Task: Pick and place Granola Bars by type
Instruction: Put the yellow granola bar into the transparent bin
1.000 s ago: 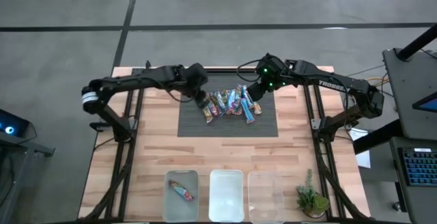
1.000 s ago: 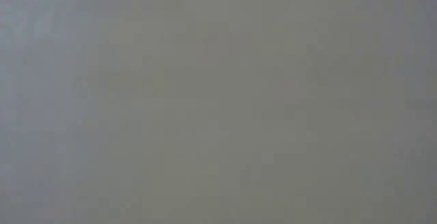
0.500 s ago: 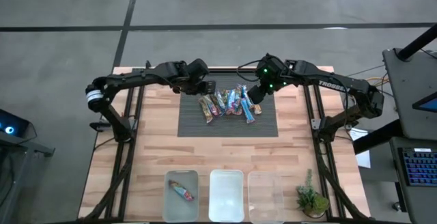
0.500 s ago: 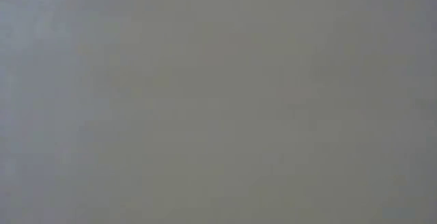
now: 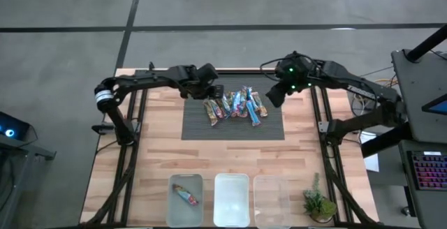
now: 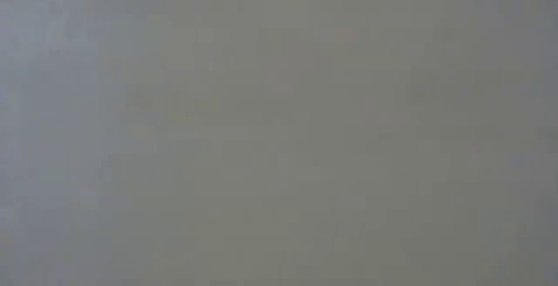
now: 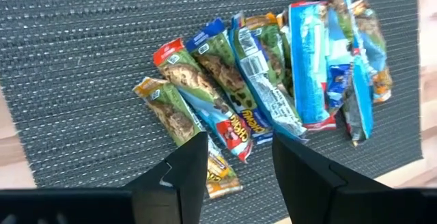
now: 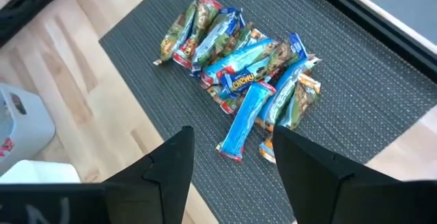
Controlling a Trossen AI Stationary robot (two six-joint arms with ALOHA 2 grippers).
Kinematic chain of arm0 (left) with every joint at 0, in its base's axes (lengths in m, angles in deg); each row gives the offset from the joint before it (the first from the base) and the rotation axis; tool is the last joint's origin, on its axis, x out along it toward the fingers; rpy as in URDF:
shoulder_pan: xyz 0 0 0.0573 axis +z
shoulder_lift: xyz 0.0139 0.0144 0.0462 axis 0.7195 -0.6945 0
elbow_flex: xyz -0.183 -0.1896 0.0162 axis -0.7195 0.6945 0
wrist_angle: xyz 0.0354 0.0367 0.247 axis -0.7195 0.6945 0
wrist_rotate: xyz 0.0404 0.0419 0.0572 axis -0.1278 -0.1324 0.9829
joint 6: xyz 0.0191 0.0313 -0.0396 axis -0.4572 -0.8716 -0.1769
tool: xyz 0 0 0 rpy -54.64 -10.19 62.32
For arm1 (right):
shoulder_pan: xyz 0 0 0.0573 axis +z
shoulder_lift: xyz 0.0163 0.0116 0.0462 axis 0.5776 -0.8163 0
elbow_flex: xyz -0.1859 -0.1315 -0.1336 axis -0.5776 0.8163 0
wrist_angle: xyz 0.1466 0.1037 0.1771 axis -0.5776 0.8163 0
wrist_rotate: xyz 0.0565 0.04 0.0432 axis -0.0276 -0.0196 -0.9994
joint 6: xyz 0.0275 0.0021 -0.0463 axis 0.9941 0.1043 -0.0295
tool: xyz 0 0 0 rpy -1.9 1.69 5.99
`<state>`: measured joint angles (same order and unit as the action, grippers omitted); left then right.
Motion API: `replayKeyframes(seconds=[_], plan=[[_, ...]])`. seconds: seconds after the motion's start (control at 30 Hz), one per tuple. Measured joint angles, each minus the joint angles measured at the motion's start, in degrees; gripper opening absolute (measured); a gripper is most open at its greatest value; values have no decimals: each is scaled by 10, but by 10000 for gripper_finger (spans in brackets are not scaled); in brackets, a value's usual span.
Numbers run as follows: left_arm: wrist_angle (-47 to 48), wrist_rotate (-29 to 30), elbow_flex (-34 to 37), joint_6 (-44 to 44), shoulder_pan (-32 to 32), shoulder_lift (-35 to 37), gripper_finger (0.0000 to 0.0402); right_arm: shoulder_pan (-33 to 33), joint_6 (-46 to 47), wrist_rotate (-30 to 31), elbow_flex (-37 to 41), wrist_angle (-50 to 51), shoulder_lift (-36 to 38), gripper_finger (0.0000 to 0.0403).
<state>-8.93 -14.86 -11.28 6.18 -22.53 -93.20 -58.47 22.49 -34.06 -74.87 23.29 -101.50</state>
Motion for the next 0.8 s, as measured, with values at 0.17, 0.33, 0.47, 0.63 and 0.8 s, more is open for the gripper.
replayKeyframes(seconds=[0.17, 0.33, 0.47, 0.63, 0.8], plan=[[-7, -2, 0, 11, -1, -10, 147, 1, -34, -2, 0, 64, 15, 178], [-7, -2, 0, 16, -2, -10, 147, 10, -59, -3, 0, 102, 28, 122], [-7, -3, 0, 23, -4, -10, 147, 12, -77, -26, 0, 102, 37, 62], [-10, -3, 0, 42, -9, -17, 147, 12, -87, -29, 0, 101, 41, 13], [-9, -3, 0, 97, -20, -18, 147, 12, -88, -28, 0, 101, 41, 9]])
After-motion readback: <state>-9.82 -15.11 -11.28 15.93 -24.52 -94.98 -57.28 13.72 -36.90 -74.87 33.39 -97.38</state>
